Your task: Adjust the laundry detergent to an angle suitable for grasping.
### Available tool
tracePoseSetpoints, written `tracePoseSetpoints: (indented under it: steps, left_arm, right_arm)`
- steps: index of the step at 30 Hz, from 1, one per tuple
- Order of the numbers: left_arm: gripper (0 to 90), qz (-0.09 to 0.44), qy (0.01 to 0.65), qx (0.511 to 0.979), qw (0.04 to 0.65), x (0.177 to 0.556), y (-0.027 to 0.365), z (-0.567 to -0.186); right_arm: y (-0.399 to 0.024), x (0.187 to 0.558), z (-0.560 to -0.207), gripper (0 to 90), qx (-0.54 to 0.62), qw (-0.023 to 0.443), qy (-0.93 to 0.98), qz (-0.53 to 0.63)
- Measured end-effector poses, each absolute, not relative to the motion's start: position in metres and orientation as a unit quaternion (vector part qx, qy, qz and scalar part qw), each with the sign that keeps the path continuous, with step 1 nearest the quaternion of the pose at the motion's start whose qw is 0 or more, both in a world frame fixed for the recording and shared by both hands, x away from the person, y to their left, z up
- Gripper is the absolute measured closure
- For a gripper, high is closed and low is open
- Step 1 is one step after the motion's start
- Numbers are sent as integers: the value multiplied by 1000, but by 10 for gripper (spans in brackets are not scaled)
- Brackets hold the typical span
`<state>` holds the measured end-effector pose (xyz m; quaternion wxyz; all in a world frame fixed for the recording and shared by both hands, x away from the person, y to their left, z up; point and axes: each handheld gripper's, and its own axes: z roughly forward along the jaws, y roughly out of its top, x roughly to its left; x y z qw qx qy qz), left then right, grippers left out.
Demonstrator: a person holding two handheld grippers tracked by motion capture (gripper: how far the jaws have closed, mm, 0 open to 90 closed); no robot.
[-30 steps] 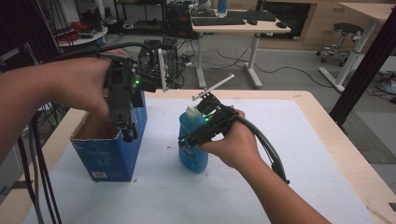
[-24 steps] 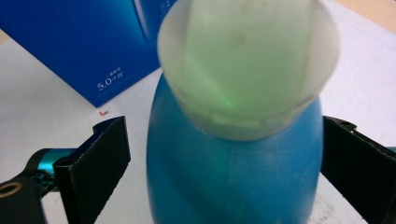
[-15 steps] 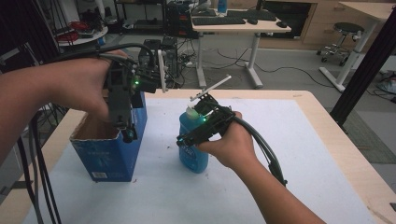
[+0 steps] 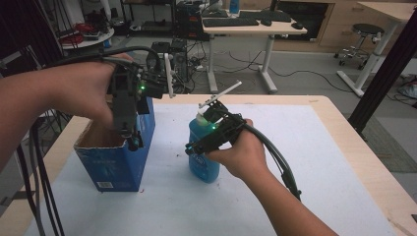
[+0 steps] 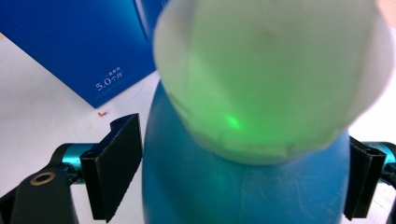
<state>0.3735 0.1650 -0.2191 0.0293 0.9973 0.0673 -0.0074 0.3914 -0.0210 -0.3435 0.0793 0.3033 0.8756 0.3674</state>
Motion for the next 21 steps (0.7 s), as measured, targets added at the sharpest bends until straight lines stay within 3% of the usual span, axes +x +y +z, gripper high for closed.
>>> tracePoseSetpoints:
  steps: [7, 21]
  left_arm:
    - [17, -7, 68, 997, 29, 374, 165, -219]
    - [17, -7, 65, 997, 28, 374, 164, -220]
  right_arm:
    - [-22, 391, -343, 242, 297, 80, 876, 371]
    - [-22, 391, -344, 313, 294, 85, 874, 377]
